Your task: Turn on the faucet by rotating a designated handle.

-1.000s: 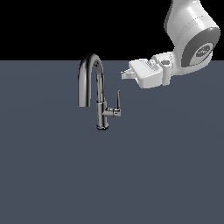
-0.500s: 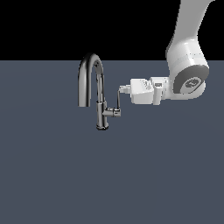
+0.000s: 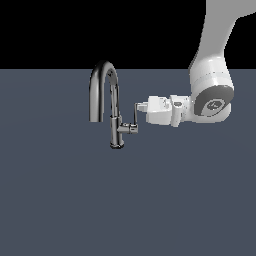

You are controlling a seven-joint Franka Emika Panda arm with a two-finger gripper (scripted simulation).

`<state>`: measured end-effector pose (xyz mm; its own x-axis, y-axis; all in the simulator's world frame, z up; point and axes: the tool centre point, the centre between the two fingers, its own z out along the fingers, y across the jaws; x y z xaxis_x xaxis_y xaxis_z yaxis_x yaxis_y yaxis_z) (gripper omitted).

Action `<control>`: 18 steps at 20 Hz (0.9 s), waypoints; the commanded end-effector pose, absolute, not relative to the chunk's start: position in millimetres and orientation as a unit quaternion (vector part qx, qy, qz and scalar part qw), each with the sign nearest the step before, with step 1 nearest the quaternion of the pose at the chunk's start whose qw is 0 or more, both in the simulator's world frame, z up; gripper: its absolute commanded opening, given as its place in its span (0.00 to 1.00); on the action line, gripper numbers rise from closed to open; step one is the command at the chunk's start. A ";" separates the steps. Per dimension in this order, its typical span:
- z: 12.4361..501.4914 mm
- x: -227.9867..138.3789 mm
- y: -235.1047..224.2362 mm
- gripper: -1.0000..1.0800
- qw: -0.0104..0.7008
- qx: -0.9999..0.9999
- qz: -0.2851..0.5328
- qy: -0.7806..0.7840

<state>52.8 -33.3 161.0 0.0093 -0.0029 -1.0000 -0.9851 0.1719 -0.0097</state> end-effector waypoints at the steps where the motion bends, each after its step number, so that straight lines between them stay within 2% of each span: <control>1: 161.0 53.1 -33.2 0.00 0.544 -0.457 0.452 0.540; 18: 166.6 5.0 -24.1 0.00 0.543 -0.458 0.452 0.539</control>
<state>12.6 -29.9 165.0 0.0120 -0.0095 -0.9999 -0.9828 0.1841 -0.0135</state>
